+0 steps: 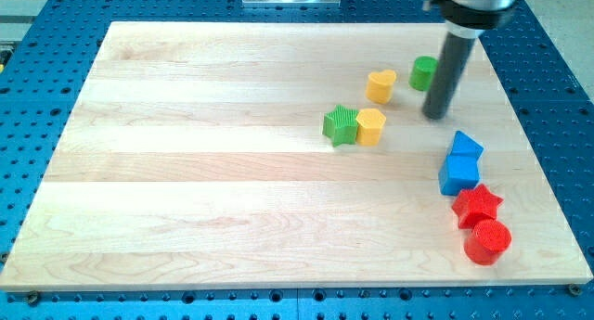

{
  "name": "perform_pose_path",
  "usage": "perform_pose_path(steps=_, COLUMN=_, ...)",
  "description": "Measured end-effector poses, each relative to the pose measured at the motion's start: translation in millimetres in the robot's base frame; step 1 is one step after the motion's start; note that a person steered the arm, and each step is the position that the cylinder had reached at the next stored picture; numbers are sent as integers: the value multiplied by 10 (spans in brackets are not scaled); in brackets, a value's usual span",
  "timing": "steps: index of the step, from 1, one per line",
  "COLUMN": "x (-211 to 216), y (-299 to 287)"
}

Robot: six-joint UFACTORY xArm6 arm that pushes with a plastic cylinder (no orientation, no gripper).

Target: Put the blue triangle vertically above the blue cube

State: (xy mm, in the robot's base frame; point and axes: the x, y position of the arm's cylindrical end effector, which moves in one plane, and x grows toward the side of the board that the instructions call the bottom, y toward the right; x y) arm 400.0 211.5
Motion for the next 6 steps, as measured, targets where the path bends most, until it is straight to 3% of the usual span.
perform_pose_path(steps=1, x=509, y=290)
perform_pose_path(steps=2, x=712, y=290)
perform_pose_path(steps=5, x=398, y=-55)
perform_pose_path(steps=6, x=388, y=-444)
